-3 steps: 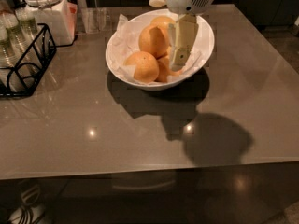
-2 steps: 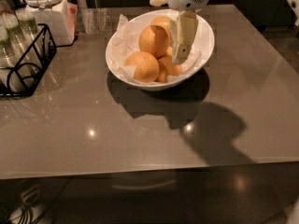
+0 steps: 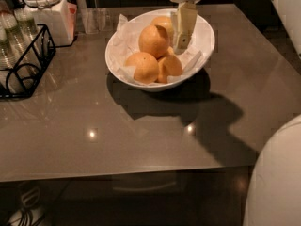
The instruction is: Pick orange from white bowl
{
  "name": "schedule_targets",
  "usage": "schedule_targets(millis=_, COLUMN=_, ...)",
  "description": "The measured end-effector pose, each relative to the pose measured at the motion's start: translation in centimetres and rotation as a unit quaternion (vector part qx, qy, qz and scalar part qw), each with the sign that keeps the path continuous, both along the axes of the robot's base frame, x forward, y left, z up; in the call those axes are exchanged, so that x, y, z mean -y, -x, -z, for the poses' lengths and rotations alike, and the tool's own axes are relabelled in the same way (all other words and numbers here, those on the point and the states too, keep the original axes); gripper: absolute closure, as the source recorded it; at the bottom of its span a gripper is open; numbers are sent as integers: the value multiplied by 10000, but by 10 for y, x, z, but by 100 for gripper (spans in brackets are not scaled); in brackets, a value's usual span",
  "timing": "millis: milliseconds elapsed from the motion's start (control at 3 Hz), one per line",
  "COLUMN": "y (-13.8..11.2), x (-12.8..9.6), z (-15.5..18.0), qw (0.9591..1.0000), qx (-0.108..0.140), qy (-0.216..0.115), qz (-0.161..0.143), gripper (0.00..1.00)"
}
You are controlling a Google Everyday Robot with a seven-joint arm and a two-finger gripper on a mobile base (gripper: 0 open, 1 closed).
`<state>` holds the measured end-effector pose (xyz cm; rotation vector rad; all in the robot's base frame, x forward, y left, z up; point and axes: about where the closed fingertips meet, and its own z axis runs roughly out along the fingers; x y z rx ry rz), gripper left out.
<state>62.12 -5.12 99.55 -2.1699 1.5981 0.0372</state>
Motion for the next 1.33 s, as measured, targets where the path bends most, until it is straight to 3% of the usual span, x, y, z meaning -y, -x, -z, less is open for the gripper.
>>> schedule_targets(millis=333, y=-6, x=-6, z=9, qw=9998, qx=-10, qy=-164, qz=-100, gripper=0)
schedule_targets(millis=1000, y=-19, x=-33, z=33, qw=9975, qx=-240, qy=-64, qz=-655, gripper=0)
schedule_targets(millis=1333, y=-24, x=-39, z=42, qw=9966, qx=-273, qy=-40, qz=-778, gripper=0)
